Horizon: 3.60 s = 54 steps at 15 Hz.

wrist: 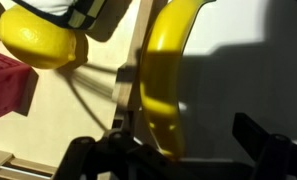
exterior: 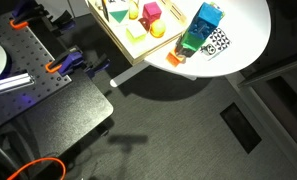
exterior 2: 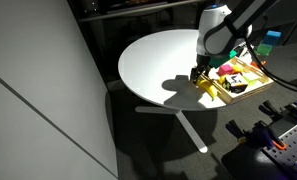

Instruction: Put the banana on the tray

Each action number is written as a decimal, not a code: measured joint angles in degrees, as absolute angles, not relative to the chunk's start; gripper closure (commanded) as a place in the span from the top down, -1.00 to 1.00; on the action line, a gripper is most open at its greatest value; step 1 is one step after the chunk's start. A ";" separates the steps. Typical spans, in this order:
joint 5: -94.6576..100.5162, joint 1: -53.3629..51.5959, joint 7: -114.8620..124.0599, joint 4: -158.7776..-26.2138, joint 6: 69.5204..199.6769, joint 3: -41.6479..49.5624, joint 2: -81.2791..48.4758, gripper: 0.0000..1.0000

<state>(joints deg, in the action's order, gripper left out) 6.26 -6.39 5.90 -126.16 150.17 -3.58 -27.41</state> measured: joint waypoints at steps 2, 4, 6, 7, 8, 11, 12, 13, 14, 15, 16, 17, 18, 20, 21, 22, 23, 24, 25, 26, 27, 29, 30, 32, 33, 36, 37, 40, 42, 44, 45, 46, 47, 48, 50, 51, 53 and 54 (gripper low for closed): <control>6.26 -6.65 5.90 -125.58 150.17 -3.58 -27.41 1.00; 6.25 -6.96 5.91 -125.01 150.17 -3.58 -27.41 1.00; 6.25 -7.21 5.91 -124.59 150.17 -3.58 -27.47 1.00; 6.25 -7.32 5.91 -124.46 150.17 -3.58 -27.57 1.00; 6.25 -7.41 5.91 -124.36 150.17 -3.58 -27.73 1.00; 6.25 -7.56 5.91 -124.11 150.17 -3.58 -28.63 1.00; 6.25 -7.57 5.91 -124.04 150.17 -3.58 -28.96 1.00; 6.25 -7.58 5.91 -123.98 150.17 -3.58 -29.25 1.00; 6.25 -7.58 5.91 -123.90 150.17 -3.58 -29.56 1.00; 6.25 -7.58 5.90 -123.82 150.17 -3.58 -29.85 1.00; 6.25 -7.58 5.90 -123.76 150.17 -3.58 -30.12 1.00; 6.25 -7.58 5.90 -123.69 150.17 -3.58 -30.35 1.00; 6.25 -7.58 5.90 -123.66 150.17 -3.58 -30.53 1.00; 6.25 -7.57 5.90 -123.64 150.17 -3.57 -30.87 1.00; 6.25 -7.57 5.90 -123.63 150.17 -3.52 -31.03 1.00; 6.25 -7.57 5.90 -123.62 150.17 -3.42 -31.20 1.00; 6.25 -7.57 5.90 -123.62 150.17 -3.29 -31.37 1.00; 6.25 -7.58 5.90 -123.62 150.15 -3.13 -31.53 1.00; 6.25 -7.59 5.90 -123.62 150.07 -2.94 -31.70 1.00; 6.25 -7.61 5.90 -123.61 149.96 -2.75 -31.88 0.50; 6.25 -7.65 5.90 -123.60 149.90 -2.63 -31.93 0.46; 6.25 -7.88 5.90 -123.34 149.36 -2.47 -31.92 0.12; 6.25 -8.05 5.91 -123.17 148.71 -2.35 -31.94 -0.06; 6.25 -8.33 5.99 -122.99 147.13 -2.06 -31.95 -0.37; 6.25 -8.40 6.10 -122.86 146.21 -1.95 -31.95 -0.50; 6.25 -8.67 6.67 -122.15 143.79 -1.58 -31.91 -0.71; 6.25 -8.81 6.85 -121.76 142.99 -1.38 -31.86 -0.71; 6.25 -8.86 7.50 -120.72 140.43 -1.10 -31.03 -0.71; 6.25 -8.86 7.79 -120.15 139.00 -0.99 -29.97 -0.71; 6.25 -8.84 8.03 -119.85 138.11 -0.94 -28.73 -0.71; 6.23 -8.81 8.23 -119.83 137.76 -0.92 -28.03 -0.71; 6.22 -8.78 8.52 -119.83 137.45 -0.89 -27.30 -0.71; 6.22 -8.76 8.84 -119.84 137.14 -0.80 -26.51 -0.71; 6.22 -8.75 9.10 -119.88 136.88 -0.62 -25.71 -0.71; 6.22 -8.71 9.90 -120.17 136.18 0.09 -23.95 -0.71; 6.22 -8.64 10.39 -120.44 135.73 0.65 -23.05 -0.71; 6.24 -8.20 12.28 -121.38 134.88 2.04 -21.10 -0.71; 6.24 -7.86 13.69 -122.02 134.59 2.88 -20.17 -0.71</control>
<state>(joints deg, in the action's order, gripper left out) 6.24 -7.86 13.69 -122.02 134.59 2.88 -20.17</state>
